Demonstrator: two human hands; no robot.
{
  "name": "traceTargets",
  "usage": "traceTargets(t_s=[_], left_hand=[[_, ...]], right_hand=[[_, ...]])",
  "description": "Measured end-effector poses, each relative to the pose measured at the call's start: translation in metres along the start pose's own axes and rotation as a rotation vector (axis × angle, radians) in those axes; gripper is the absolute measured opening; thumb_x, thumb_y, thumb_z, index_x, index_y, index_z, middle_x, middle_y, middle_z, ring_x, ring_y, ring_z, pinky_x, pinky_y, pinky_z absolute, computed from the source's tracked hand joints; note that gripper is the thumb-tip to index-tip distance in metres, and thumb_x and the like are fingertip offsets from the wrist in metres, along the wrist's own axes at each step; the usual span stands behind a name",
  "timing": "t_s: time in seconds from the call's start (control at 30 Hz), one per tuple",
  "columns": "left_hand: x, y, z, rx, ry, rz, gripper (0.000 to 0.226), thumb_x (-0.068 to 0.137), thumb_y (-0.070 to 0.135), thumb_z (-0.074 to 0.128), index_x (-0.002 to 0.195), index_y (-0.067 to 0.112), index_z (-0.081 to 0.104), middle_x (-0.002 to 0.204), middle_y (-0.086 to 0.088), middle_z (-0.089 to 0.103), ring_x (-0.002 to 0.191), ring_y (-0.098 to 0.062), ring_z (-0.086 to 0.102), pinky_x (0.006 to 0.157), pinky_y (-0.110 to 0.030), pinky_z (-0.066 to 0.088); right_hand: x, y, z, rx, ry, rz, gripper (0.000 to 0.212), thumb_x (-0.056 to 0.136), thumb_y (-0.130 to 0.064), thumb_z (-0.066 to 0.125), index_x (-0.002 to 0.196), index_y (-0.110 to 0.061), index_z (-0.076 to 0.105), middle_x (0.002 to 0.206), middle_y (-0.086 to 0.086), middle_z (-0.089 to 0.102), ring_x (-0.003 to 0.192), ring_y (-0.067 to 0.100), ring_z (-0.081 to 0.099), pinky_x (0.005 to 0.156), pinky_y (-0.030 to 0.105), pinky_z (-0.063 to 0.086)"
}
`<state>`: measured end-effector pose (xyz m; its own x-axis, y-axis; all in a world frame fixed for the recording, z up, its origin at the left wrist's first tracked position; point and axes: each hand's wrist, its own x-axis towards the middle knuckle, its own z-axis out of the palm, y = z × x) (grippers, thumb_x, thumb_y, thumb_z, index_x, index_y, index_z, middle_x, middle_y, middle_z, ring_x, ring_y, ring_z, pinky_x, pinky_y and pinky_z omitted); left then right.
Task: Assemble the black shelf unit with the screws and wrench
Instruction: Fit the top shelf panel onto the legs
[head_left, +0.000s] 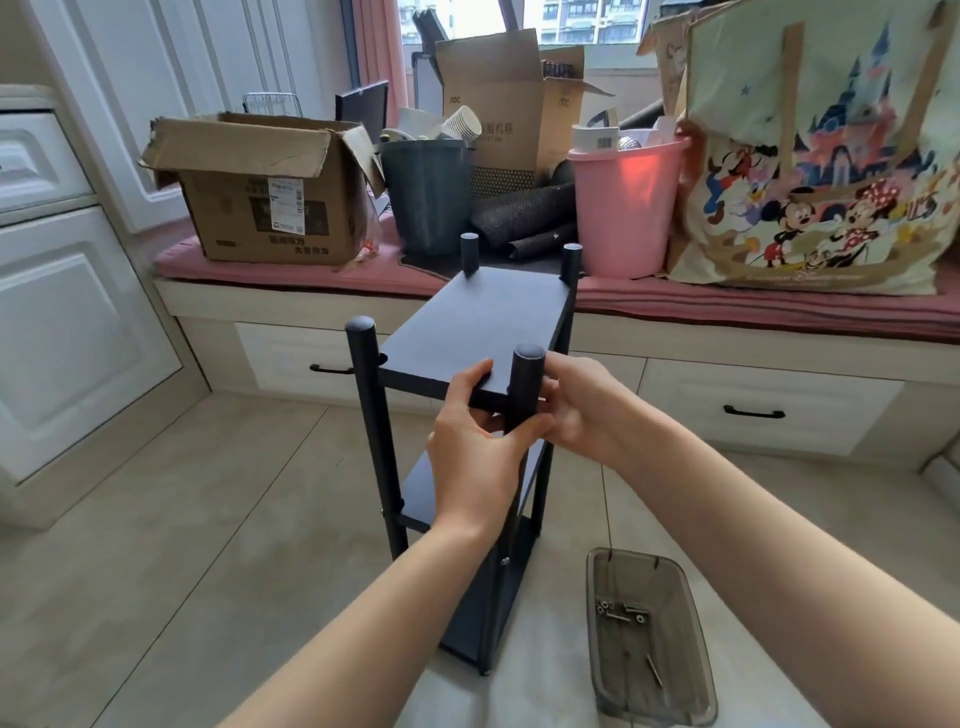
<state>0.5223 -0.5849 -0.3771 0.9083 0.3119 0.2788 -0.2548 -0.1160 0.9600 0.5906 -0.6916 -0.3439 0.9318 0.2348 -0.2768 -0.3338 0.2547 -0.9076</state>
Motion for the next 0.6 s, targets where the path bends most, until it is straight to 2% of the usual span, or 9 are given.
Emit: traceTargets(t_s=[0.1,0.2,0.27,0.37,0.5,0.6], left_hand=[[0.002,-0.008,-0.012,-0.002,-0.116,0.033,0.070,0.073,0.006,0.087,0.122,0.042,0.052,0.102,0.015,0.072,0.098,0.002,0.068,0.079,-0.010,0.052],[0.006,-0.013,-0.018,0.040,-0.172,0.080,0.069,0.076,0.004,0.085,0.129,0.034,0.052,0.103,0.004,0.074,0.098,-0.005,0.071,0.084,-0.018,0.055],[0.008,-0.014,-0.019,0.072,-0.171,0.125,0.065,0.076,0.004,0.084,0.131,0.024,0.055,0.103,0.001,0.075,0.097,-0.009,0.072,0.091,-0.027,0.057],[0.011,-0.017,-0.018,0.092,-0.158,0.159,0.065,0.074,0.005,0.086,0.132,0.016,0.057,0.104,-0.001,0.075,0.095,-0.012,0.073,0.093,-0.037,0.058],[0.011,-0.017,-0.017,0.102,-0.125,0.157,0.065,0.071,0.007,0.088,0.129,0.019,0.061,0.101,0.000,0.075,0.092,-0.011,0.074,0.091,-0.038,0.058],[0.011,-0.016,-0.015,0.099,-0.098,0.158,0.062,0.070,0.006,0.089,0.126,0.019,0.064,0.099,0.003,0.076,0.090,-0.006,0.074,0.090,-0.033,0.059]], right_hand=[[0.003,0.009,-0.002,0.013,0.031,-0.039,0.027,0.095,-0.026,0.060,0.099,0.000,0.068,0.101,0.021,0.067,0.090,0.038,0.069,0.090,0.058,0.054],[0.001,0.018,0.001,-0.008,0.034,-0.090,0.030,0.099,-0.028,0.053,0.104,-0.001,0.067,0.112,0.025,0.068,0.098,0.041,0.069,0.087,0.052,0.058],[-0.001,0.021,0.002,-0.032,0.023,-0.133,0.033,0.100,-0.024,0.051,0.111,0.003,0.065,0.118,0.027,0.066,0.102,0.041,0.068,0.088,0.049,0.058],[-0.002,0.022,0.005,-0.034,0.002,-0.175,0.036,0.100,-0.016,0.045,0.118,0.012,0.059,0.122,0.034,0.060,0.107,0.046,0.065,0.097,0.059,0.050],[-0.003,0.022,0.006,-0.004,-0.031,-0.200,0.038,0.100,-0.011,0.040,0.119,0.019,0.055,0.125,0.040,0.055,0.109,0.050,0.061,0.099,0.063,0.046],[-0.003,0.026,0.004,0.028,-0.061,-0.223,0.034,0.099,-0.009,0.041,0.111,0.018,0.059,0.123,0.041,0.055,0.106,0.049,0.063,0.095,0.056,0.052]])
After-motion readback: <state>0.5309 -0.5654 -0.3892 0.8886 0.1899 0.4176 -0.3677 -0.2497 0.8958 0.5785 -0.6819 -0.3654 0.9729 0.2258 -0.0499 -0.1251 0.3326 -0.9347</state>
